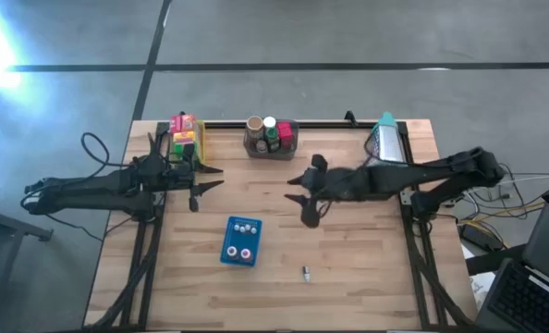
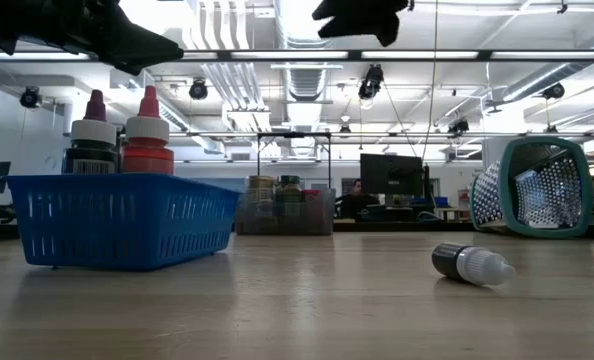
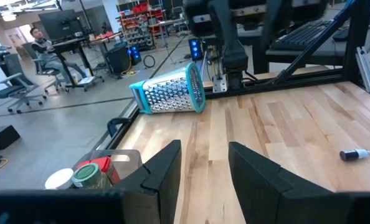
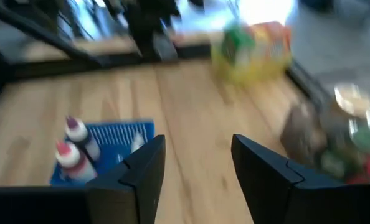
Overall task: Pick & Place Kitchen Items
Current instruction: Put the red food coloring bottle into the blue bin
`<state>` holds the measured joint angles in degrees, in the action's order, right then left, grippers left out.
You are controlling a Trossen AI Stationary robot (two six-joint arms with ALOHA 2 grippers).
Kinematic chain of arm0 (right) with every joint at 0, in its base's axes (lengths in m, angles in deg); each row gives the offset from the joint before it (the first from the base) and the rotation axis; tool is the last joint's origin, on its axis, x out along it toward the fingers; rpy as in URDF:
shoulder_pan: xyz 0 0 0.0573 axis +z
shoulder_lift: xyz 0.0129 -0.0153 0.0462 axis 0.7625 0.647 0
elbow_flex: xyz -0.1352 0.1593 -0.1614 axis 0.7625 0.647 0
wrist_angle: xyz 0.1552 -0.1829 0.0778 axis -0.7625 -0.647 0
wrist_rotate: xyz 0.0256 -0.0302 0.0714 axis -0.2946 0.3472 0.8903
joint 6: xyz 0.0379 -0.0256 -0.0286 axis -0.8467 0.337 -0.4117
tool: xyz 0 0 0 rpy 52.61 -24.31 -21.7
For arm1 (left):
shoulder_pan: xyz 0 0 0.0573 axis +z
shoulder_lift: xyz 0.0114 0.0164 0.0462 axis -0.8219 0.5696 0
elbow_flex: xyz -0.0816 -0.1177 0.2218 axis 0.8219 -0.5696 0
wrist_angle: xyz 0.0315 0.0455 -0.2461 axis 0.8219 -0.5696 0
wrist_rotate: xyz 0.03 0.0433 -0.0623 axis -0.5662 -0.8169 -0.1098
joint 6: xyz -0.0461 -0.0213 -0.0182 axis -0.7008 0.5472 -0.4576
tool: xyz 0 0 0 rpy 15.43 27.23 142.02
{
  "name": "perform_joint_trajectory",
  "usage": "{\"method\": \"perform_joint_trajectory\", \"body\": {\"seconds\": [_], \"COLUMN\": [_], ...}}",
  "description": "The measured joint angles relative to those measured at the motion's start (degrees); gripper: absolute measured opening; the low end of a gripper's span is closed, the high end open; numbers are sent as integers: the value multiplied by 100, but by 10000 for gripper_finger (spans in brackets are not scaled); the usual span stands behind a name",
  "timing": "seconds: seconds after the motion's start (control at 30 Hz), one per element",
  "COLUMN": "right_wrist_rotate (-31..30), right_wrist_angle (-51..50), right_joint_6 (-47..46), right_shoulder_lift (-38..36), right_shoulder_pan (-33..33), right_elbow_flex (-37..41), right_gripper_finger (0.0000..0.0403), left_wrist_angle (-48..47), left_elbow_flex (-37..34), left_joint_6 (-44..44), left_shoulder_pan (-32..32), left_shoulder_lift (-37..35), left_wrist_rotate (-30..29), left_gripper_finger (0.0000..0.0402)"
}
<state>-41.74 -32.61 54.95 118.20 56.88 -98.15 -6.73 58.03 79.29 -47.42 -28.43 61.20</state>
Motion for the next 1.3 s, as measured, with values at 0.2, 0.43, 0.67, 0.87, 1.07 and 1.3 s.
{"method": "perform_joint_trajectory", "body": {"seconds": [0.2,0.43,0.67,0.87,1.07,1.3], "right_wrist_rotate": [-1101,-1892,-2587,-2542,-2543,-2675], "right_wrist_angle": [-2506,-4459,-5148,-5176,-5250,-5419], "right_joint_6": [-1973,-4192,-3913,-3908,-4578,-5729], "right_shoulder_lift": [752,1636,2258,2633,2827,2963], "right_shoulder_pan": [701,1484,1298,1346,1722,2287], "right_elbow_flex": [-1278,-2756,-3967,-4550,-4521,-4460], "right_gripper_finger": [173,175,169,175,159,136], "left_wrist_angle": [-31,-46,-52,-57,-59,-72], "left_elbow_flex": [0,0,0,0,0,0], "left_joint_6": [-2,-2,-2,-2,-2,-2], "left_shoulder_pan": [2,2,0,-2,-2,-2], "left_shoulder_lift": [0,0,0,0,0,4], "left_wrist_rotate": [0,2,2,4,2,3], "left_gripper_finger": [140,140,140,140,140,140]}}
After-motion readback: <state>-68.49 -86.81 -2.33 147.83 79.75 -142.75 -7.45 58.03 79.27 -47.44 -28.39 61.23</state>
